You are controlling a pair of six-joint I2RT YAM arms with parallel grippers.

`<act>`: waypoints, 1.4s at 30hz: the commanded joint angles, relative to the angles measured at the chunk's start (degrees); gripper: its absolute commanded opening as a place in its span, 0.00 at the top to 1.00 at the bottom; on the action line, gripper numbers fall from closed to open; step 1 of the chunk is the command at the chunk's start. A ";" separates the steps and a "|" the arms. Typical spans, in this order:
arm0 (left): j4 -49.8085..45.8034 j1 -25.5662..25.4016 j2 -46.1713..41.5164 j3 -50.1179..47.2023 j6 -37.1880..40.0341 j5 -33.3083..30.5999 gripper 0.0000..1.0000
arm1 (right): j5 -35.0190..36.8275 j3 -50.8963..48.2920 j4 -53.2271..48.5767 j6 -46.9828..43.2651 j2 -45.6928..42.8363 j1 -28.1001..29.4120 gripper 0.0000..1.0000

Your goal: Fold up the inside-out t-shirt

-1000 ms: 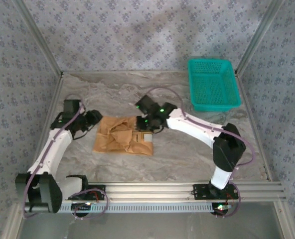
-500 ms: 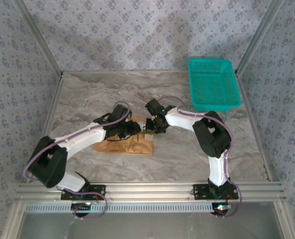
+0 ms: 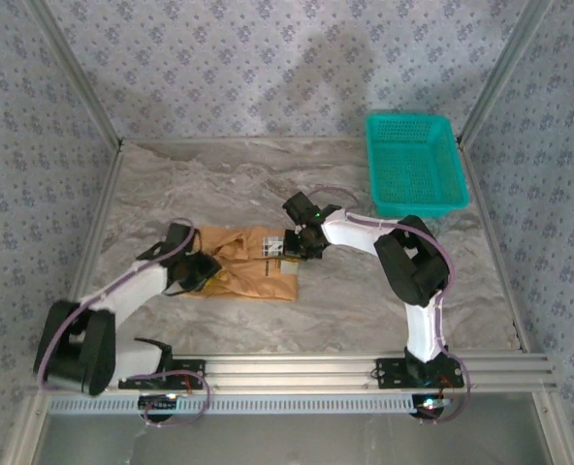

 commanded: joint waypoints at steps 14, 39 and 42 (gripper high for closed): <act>-13.78 -10.17 2.39 19.87 15.09 -8.09 0.53 | 1.15 2.54 -3.40 -1.87 4.94 0.20 1.00; -14.04 7.63 17.55 28.36 20.82 -9.29 1.00 | 0.36 1.21 -3.83 -2.20 6.16 -0.32 1.00; -14.77 12.79 18.66 29.21 21.49 -9.47 0.79 | 0.26 2.01 -4.24 -2.76 6.42 0.13 1.00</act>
